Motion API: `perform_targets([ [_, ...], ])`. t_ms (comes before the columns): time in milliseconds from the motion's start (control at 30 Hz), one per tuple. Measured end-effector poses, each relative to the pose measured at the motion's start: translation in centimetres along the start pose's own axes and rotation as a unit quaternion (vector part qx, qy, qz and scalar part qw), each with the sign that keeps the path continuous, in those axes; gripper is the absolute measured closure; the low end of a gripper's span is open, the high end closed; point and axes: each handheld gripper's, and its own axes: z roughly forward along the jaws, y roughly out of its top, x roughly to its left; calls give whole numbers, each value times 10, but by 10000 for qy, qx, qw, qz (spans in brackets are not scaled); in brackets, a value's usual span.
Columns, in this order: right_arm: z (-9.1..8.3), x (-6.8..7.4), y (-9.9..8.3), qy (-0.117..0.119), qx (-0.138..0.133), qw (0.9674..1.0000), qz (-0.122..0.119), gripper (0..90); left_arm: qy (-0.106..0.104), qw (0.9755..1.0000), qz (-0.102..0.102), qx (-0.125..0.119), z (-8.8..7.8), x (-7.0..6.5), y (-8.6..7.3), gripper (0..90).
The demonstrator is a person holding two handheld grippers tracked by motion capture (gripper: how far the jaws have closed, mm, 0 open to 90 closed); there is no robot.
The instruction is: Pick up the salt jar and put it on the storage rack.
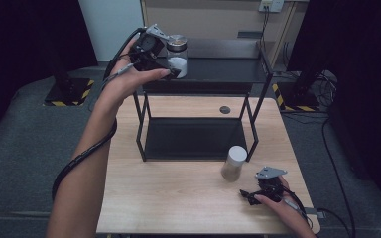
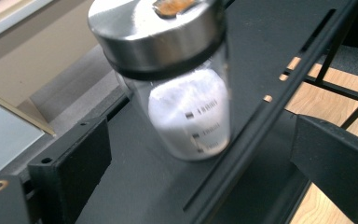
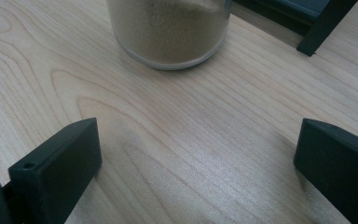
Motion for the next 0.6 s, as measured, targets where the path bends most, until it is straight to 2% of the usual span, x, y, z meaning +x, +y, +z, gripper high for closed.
perform_targets([
  [233, 0, 0, 0, -1, -6, 10000, -1, 17, -61, 9998, 172, -88, -14, -22, -18, 43],
  [367, 0, 0, 0, -1, -5, 10000, 1, 17, -113, 9997, 209, -77, -14, -32, -30, 44],
  [600, 0, 0, 0, 0, -7, 10000, -6, 17, -254, 9994, 250, -25, -6, -53, -59, 44],
])
